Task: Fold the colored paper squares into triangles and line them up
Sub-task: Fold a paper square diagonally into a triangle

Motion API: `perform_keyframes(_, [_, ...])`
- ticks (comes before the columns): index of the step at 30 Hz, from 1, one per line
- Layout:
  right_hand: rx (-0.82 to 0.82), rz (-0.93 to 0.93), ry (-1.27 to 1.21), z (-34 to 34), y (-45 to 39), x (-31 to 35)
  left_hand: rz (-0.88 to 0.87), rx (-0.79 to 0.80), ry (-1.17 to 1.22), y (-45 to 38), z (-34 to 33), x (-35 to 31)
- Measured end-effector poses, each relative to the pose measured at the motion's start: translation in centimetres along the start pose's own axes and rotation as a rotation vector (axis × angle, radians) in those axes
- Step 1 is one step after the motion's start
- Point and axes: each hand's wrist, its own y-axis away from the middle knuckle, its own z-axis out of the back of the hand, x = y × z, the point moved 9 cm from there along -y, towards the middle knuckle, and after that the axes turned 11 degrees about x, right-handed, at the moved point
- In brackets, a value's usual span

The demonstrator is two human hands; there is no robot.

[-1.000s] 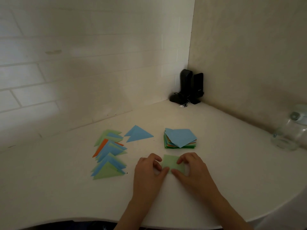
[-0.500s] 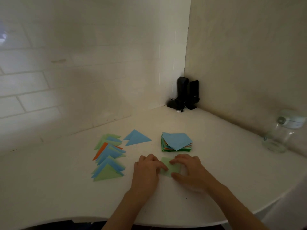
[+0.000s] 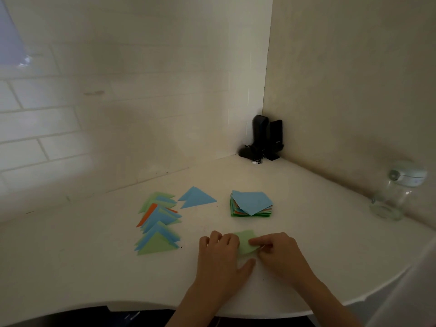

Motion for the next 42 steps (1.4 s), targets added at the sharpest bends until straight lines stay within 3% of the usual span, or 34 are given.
perform_keyframes(4, [-0.024,0.025,-0.085,0.2,0.2,0.4,-0.033,-0.045,-0.01,-0.3,-0.2,0.2])
perform_keyframes(10, [0.027,0.05,0.14,-0.2,-0.9,0.6,-0.079,-0.085,0.02,-0.7,0.0,1.7])
perform_keyframes(15, [-0.046,0.062,0.128,-0.2,-0.9,0.4,-0.082,-0.064,0.059,-0.9,-0.1,3.4])
perform_keyframes(20, [-0.069,0.015,0.096,-0.4,-1.0,0.1,0.124,0.014,0.293,-0.9,-1.3,5.7])
perform_keyframes(24, [-0.038,-0.048,0.146,-0.7,-1.7,0.1,0.255,0.036,0.288,-1.0,-2.1,5.7])
perform_keyframes(35, [-0.093,-0.139,0.286,-1.3,-2.2,-0.1,0.352,0.007,0.047,-1.3,-2.1,4.9])
perform_keyframes(42, [-0.024,-0.165,0.212,-1.0,-2.6,-0.7,0.352,0.037,0.169,-1.3,-2.7,6.1])
